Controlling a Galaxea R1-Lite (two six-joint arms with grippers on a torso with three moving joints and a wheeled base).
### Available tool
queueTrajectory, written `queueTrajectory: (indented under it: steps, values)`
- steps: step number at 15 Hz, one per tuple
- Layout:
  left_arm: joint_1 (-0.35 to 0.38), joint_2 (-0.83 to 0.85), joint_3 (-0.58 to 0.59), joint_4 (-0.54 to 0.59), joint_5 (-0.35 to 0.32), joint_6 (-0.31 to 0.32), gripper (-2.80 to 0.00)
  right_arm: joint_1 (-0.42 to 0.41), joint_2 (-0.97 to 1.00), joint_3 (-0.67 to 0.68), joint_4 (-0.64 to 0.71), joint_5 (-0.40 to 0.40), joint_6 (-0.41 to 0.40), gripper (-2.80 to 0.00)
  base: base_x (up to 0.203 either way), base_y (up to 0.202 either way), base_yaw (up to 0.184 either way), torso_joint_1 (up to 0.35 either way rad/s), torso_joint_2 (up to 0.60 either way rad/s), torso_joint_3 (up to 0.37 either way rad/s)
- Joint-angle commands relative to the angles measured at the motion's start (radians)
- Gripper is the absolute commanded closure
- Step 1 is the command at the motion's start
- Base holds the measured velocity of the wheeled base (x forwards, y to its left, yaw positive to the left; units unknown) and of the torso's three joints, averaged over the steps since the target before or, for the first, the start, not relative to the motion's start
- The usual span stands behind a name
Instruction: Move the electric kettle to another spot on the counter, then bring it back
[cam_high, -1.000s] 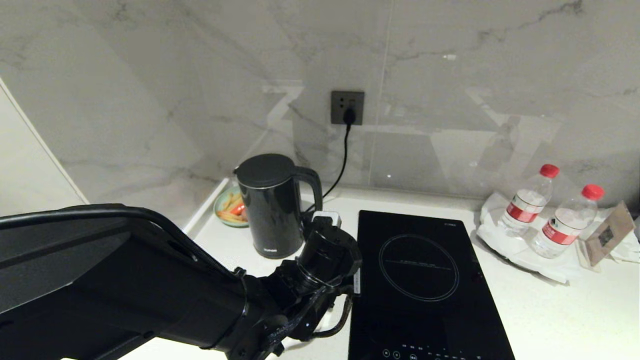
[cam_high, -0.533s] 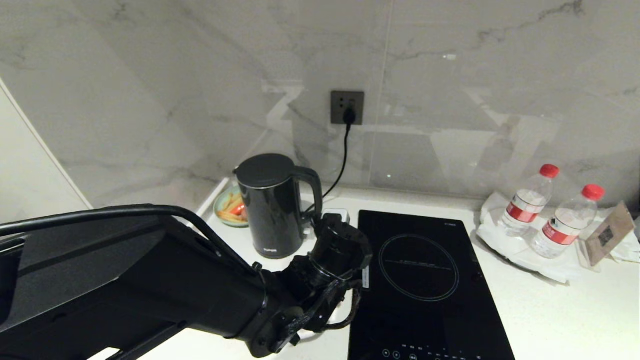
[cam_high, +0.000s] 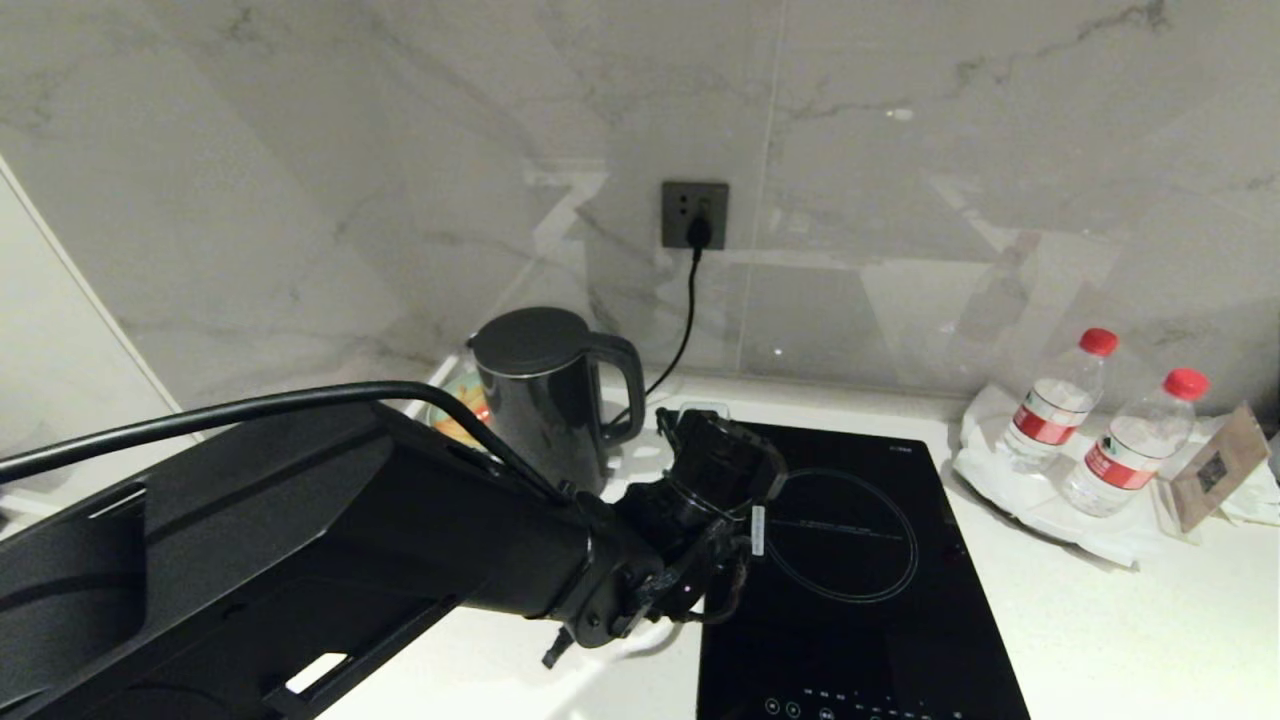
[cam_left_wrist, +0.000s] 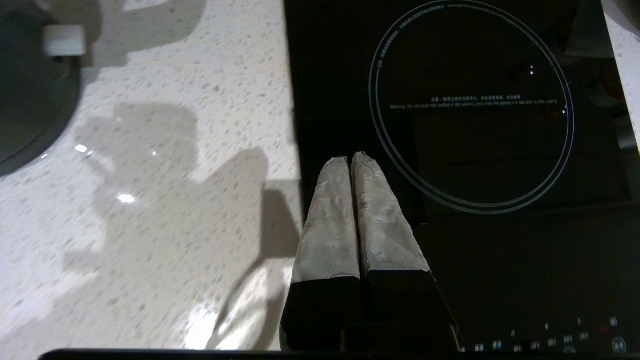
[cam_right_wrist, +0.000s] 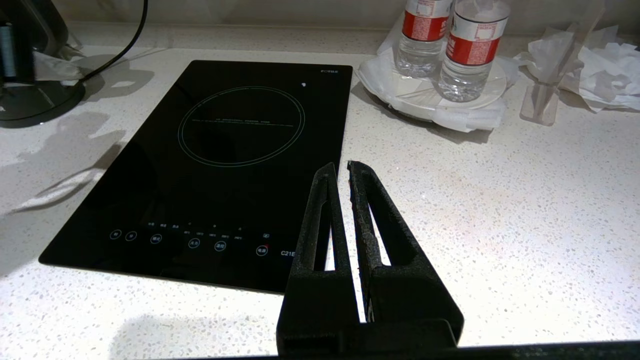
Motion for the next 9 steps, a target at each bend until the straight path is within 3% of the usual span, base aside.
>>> queueTrajectory:
  steps: [1,9]
  values:
    - [0.013,0.065,-0.040,0.009,0.007,-0.002,0.00,0.000,0.002,0.000,0.000,0.000,0.000,0.00,0.000,0.000,0.000,0.000,0.00,0.000]
    - [0.027,0.068,-0.052,0.023,0.010,0.002,0.00,0.000,0.002,0.000,0.000,0.000,-0.002,0.00,0.000,0.000,0.000,0.000,0.00,0.000]
